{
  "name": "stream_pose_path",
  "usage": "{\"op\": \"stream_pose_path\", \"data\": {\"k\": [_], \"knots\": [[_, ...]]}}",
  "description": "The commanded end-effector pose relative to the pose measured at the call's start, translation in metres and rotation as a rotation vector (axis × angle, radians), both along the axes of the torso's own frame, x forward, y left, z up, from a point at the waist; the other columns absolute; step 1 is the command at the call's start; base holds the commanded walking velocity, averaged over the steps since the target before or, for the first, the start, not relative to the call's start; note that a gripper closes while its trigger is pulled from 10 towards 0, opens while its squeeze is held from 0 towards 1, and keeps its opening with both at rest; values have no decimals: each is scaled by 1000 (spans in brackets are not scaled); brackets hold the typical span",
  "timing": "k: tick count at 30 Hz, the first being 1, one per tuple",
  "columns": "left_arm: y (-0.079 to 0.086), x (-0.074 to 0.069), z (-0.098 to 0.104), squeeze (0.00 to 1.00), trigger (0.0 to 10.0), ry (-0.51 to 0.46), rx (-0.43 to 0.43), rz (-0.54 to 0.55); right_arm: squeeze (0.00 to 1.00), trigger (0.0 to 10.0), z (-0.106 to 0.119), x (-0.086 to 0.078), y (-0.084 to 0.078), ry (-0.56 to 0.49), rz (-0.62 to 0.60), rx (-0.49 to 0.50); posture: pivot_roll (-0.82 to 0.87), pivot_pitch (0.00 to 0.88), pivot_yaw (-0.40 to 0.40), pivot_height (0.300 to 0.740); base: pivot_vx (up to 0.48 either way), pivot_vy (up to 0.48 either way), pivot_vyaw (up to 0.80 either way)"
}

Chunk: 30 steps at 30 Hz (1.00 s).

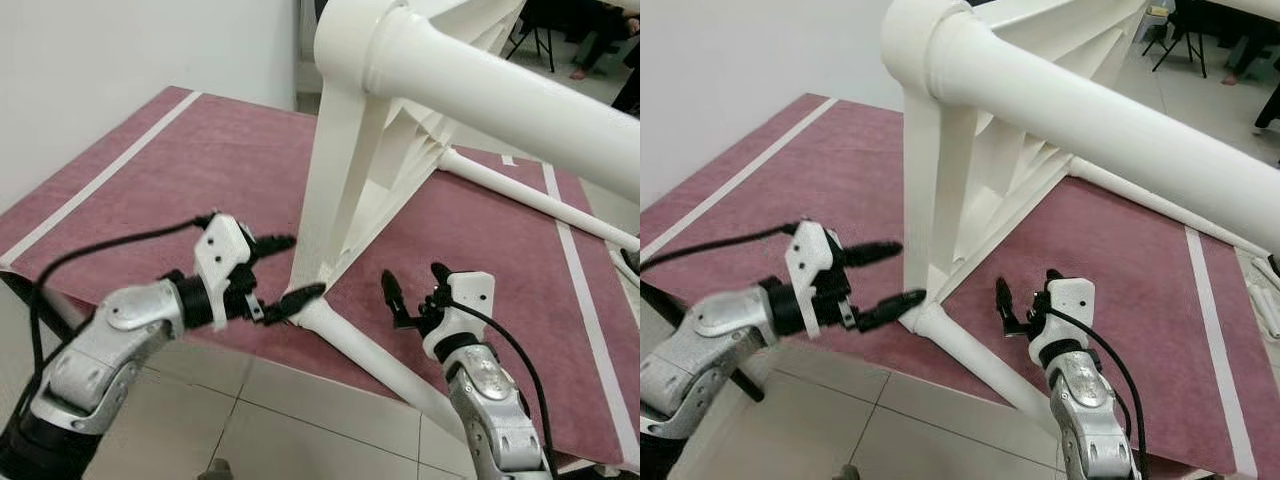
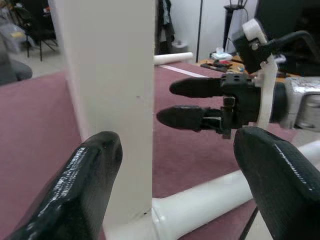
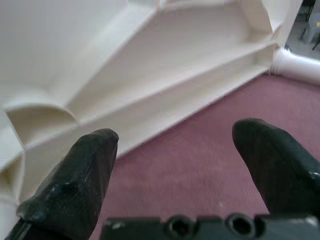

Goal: Building children table

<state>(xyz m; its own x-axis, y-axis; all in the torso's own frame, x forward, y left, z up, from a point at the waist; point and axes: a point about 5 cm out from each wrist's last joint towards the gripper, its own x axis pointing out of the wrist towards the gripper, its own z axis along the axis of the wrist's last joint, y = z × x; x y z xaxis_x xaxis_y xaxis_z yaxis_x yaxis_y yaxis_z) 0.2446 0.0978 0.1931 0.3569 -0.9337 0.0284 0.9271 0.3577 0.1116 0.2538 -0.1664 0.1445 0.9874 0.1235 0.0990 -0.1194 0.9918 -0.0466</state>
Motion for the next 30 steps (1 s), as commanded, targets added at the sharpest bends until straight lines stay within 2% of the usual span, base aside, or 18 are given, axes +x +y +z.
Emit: {"op": "stream_pose_path", "data": {"k": [1, 5, 7, 9, 10, 14, 17, 18, 19, 20, 21, 22, 29, 30], "knots": [[13, 22, -4, 0, 10000, 41, -53, 496, 0, 10000, 8, 2, 4, -18, 13, 14, 119, 0, -48, 740, 0, 0, 0], [12, 24, -5, 0, 10000, 55, -71, 526, 0, 10000, 10, 3, 5, -26, 19, 15, 119, 0, -50, 740, 0, 0, 0], [9, 31, -3, 0, 10000, 65, -119, 620, 0, 10000, 14, 5, 8, -37, 31, 12, 118, 0, -62, 740, 0, 0, 0], [8, 36, 1, 0, 10000, 28, -124, 711, 0, 10000, 15, 6, 8, -37, 36, 5, 118, 0, -65, 740, 0, 0, 0], [7, 37, 1, 0, 10000, 2, -96, 741, 0, 10000, 14, 6, 8, -36, 37, 3, 116, 0, -66, 740, 0, 0, 0], [7, 37, 1, 0, 10000, -13, -74, 759, 0, 10000, 14, 6, 8, -34, 38, 3, 116, 0, -66, 740, 0, 0, 0], [11, 30, 0, 0, 10000, -64, -10, 764, 0, 10000, 13, 5, 7, -22, 35, 1, 118, 0, -64, 740, 0, 0, 0], [13, 28, 1, 106, 10000, -73, -2, 763, 0, 10000, 12, 5, 6, -19, 33, 1, 121, 0, -63, 740, 0, 0, 0], [13, 28, 1, 106, 10000, -73, -2, 763, 0, 10000, 12, 5, 6, -19, 33, 1, 121, 0, -63, 740, 0, 0, 0], [13, 27, 1, 541, 10000, -77, 1, 763, 0, 10000, 12, 5, 6, -17, 33, 1, 121, 0, -63, 740, 0, 0, 0], [15, 26, 0, 541, 10000, -76, 5, 770, 0, 10000, 12, 5, 6, -15, 33, 0, 120, 0, -62, 740, 0, 0, 0], [15, 26, 0, 1000, 10000, -74, 7, 775, 0, 10000, 11, 5, 7, -14, 33, -1, 120, 0, -62, 740, 0, 0, 0], [19, 24, -2, 1000, 10000, -40, -9, 824, 0, 10000, 10, 5, 5, -8, 28, -1, 127, 0, -62, 740, 0, 0, 0], [16, 27, 1, 0, 10000, -40, -29, 830, 0, 10000, 9, 6, 6, -6, 29, -1, 131, 0, -66, 740, 0, 0, 0]]}}
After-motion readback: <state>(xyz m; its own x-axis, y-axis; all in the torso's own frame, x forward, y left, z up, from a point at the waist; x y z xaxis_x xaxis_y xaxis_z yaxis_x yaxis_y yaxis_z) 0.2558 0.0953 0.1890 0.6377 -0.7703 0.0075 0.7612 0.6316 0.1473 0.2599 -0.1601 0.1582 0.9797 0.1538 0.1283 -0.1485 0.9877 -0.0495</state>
